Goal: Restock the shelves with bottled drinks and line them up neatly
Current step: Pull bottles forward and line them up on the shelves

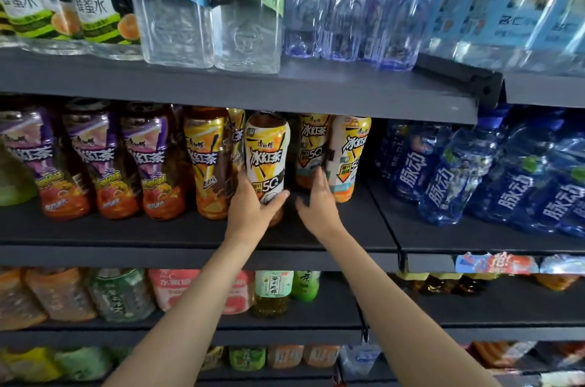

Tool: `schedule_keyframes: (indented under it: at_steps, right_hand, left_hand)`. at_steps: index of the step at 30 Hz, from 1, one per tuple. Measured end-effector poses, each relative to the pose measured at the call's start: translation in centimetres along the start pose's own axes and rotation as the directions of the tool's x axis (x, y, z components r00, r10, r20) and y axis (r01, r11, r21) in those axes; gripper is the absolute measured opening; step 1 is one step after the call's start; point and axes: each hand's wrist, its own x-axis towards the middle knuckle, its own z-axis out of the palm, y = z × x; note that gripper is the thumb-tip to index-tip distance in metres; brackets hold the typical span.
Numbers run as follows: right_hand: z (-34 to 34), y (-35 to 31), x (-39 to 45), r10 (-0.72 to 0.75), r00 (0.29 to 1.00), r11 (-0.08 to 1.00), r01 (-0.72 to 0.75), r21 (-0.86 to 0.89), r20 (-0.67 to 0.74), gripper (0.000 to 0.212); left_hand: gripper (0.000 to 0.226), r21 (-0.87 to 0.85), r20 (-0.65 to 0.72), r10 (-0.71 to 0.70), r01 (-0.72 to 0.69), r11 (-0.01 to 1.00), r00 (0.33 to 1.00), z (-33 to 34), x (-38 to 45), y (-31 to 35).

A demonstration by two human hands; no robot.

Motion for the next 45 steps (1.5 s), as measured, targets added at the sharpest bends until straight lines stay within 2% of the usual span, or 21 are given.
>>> schedule_keyframes:
  at_steps: [5, 10, 14, 17, 22, 30, 33, 36, 37, 39, 40, 42, 43, 45]
  right_hand:
    - [2.5, -1.8, 2.5, 0.153, 0.975, 0.987, -0.143, 0.075, -0.161, 0.069]
    - [3.0, -2.0, 5.4, 0.294, 0.914, 0.95, -0.311, -0.018, -0.28, 0.074]
    - [3.5, -1.4, 6.1, 0.403, 0.877, 0.911, -0.413, 0.019, -0.26, 0.064]
    - [3.4, -0.6, 6.3, 0.36, 0.899, 0.932, -0.357, 0.059, -0.249, 0.05]
    - [3.0, 0.1, 5.9, 0.262, 0.934, 0.965, -0.259, 0.045, -0.244, 0.043]
    - [2.6, 0.1, 4.6, 0.228, 0.949, 0.973, -0.23, 0.019, -0.217, 0.052]
    - [1.7, 0.3, 1.9, 0.119, 0.953, 0.991, -0.098, 0.091, -0.279, 0.052]
    - [0.1, 1.2, -1.1, -0.043, 0.877, 0.992, 0.094, 0.083, -0.479, 0.043]
    - [-0.6, 1.6, -1.7, -0.051, 0.835, 0.992, 0.104, 0.067, -0.548, 0.043]
    - [-2.0, 2.5, -2.0, 0.024, 0.784, 0.997, 0.03, 0.077, -0.621, 0.053]
    - [-2.5, 3.1, -1.5, 0.096, 0.796, 0.993, -0.037, 0.11, -0.598, 0.063]
    - [-3.3, 4.1, -0.2, 0.247, 0.86, 0.963, -0.166, 0.214, -0.447, 0.082]
    - [-3.7, 4.5, 0.4, 0.277, 0.889, 0.948, -0.191, 0.255, -0.365, 0.086]
    - [-3.9, 5.1, 1.4, 0.253, 0.92, 0.95, -0.178, 0.255, -0.3, 0.078]
  left_hand:
    - [0.073, 0.041, 0.006, -0.017, 0.017, 0.999, 1.0, -0.3, 0.6, -0.7]
    - [0.072, 0.013, -0.004, 0.005, -0.005, 1.0, 1.0, -0.3, 0.8, -1.1]
    - [0.069, -0.049, 0.024, -0.004, 0.005, 0.999, 1.0, -0.3, 0.7, -1.4]
    - [0.068, -0.051, 0.023, 0.01, -0.009, 0.999, 1.0, -0.3, 0.7, -1.4]
    - [0.067, -0.04, 0.014, 0.019, -0.018, 0.999, 1.0, -0.1, 0.6, -1.5]
    - [0.067, -0.032, 0.025, 0.024, -0.023, 0.999, 0.999, -0.1, 0.5, -1.4]
    - [0.07, -0.035, 0.016, 0.009, -0.009, 0.999, 1.0, 0.1, 0.5, -1.1]
    - [0.069, -0.045, 0.031, 0.005, -0.004, 0.999, 1.0, 0.9, 0.6, -0.6]
    - [0.068, -0.044, 0.048, -0.004, 0.006, 0.999, 0.999, 1.3, 0.7, -0.4]
    - [0.066, -0.037, 0.082, -0.016, 0.019, 0.999, 0.997, 2.3, 1.0, -0.1]
    - [0.066, -0.024, 0.095, -0.022, 0.024, 0.999, 0.995, 2.7, 1.0, -0.1]
    - [0.069, 0.044, 0.091, -0.015, 0.011, 0.999, 0.996, 3.3, 0.5, -0.6]
    - [0.072, 0.118, 0.075, 0.0, -0.009, 0.993, 0.997, 3.6, 0.1, -0.9]
    - [0.078, 0.271, 0.036, 0.011, -0.02, 0.962, 0.999, 3.9, -0.7, -0.9]
